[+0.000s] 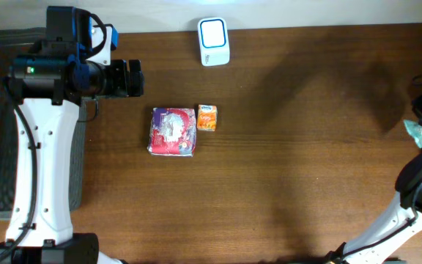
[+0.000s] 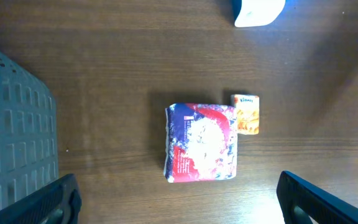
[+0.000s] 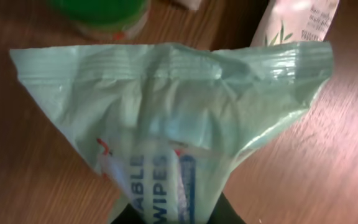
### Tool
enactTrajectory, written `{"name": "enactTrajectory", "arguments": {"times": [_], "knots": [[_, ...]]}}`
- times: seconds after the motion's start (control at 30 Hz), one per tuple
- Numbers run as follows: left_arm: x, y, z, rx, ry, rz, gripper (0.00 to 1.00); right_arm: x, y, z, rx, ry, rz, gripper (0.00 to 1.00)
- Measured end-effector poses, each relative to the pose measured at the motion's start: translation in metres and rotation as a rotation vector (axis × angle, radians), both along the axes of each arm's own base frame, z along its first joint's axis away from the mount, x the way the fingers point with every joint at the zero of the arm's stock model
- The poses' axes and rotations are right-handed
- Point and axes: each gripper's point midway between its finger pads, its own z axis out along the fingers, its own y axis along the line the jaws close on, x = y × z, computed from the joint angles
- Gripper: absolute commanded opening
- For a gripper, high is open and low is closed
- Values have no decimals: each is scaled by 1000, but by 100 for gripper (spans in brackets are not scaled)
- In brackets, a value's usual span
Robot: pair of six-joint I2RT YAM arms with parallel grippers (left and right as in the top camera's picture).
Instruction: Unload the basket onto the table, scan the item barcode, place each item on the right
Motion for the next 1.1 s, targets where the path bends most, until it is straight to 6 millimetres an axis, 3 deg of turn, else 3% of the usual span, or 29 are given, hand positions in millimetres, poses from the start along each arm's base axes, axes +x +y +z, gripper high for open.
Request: {"name": "enactTrajectory", "arguments": {"times": [0.07, 0.1, 0.2, 0.27, 0.3, 0.4, 0.6, 0.7, 0.77, 0.83, 0.87, 0.97, 1.0, 1.1], "knots": [[0, 0, 0, 0, 0, 0, 99, 5, -7, 2, -19, -30, -6, 14], [0, 0, 0, 0, 0, 0, 99, 5, -9, 2, -29, -32, -9, 32], [0, 0, 0, 0, 0, 0, 99, 2, -17, 6, -80, -10, -21, 38], [0, 0, 0, 0, 0, 0, 99, -4, -25, 10, -129, 21, -33, 57], [0, 0, 0, 0, 0, 0, 99, -6, -29, 12, -152, 28, -41, 59], [0, 0, 0, 0, 0, 0, 99, -5, -31, 12, -157, 23, -43, 52], [0, 0, 0, 0, 0, 0, 99, 18, 14, 3, 48, -66, 68, 54], [0, 0, 0, 0, 0, 0, 99, 46, 77, 38, 164, -189, 239, 63], [0, 0, 0, 0, 0, 0, 99, 66, 144, 72, 282, -303, 437, 70], [0, 0, 0, 0, 0, 0, 99, 79, 197, 80, 374, -344, 587, 77], [0, 0, 0, 0, 0, 0, 99, 83, 219, 79, 402, -344, 642, 81], [0, 0, 0, 0, 0, 0, 99, 91, 322, 60, 513, -303, 872, 100], [0, 0, 0, 0, 0, 0, 99, 93, 358, 49, 537, -288, 955, 100], [0, 0, 0, 0, 0, 0, 99, 98, 433, 25, 563, -286, 1119, 97]]}}
